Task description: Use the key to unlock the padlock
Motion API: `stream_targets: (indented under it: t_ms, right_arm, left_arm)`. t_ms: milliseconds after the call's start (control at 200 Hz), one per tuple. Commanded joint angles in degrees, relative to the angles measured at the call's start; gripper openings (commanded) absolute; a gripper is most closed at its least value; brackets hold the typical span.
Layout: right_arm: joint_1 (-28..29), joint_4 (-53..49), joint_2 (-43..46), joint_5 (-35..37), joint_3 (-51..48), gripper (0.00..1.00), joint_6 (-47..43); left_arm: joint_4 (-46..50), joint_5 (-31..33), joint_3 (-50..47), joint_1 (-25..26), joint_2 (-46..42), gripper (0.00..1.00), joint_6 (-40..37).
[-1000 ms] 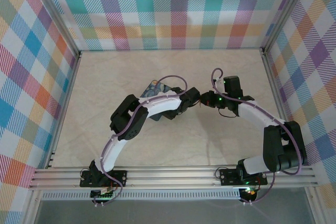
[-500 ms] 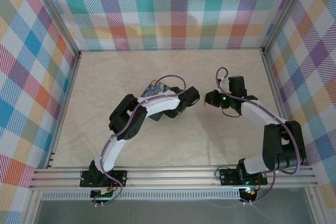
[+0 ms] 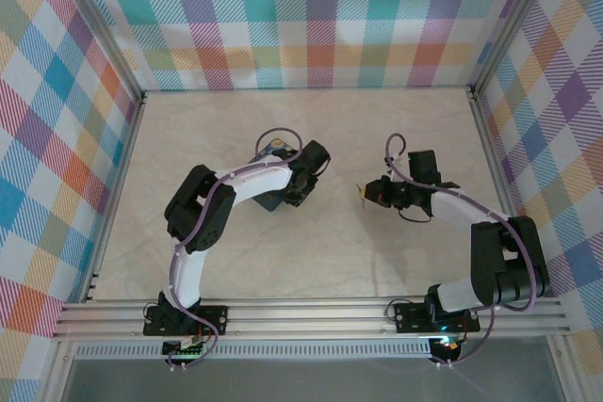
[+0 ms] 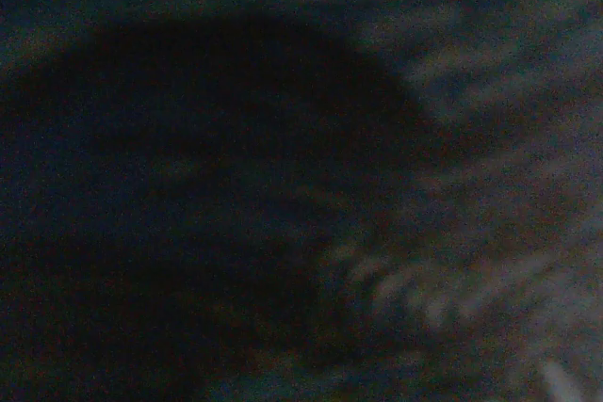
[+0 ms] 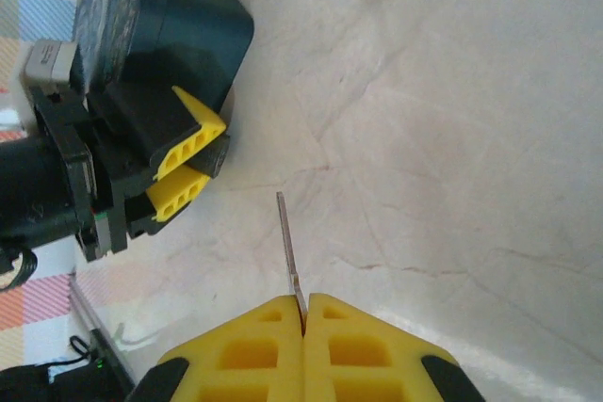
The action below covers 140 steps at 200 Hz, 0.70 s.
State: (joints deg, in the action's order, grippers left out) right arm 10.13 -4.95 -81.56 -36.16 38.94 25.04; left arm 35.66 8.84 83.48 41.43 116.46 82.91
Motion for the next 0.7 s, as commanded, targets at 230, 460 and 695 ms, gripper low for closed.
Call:
stream_targets:
  t_ms: [230, 460, 695]
  right_arm:
    - [8.6, 18.1, -0.7, -10.4, -4.3, 0.00, 11.1]
    - [12.9, 30.8, -10.0, -11.5, -3.5, 0.00, 17.8]
    - [15.1, 34.2, -13.5, -10.2, -0.7, 0.00, 18.5]
  left_arm:
    - [-8.3, -22.5, -3.8, -5.7, -8.9, 0.20, -17.1]
    - [-12.8, -33.7, -7.4, -9.5, -12.3, 0.16, -22.9]
    - [-13.4, -38.9, -8.3, -11.1, -13.8, 0.16, -24.4]
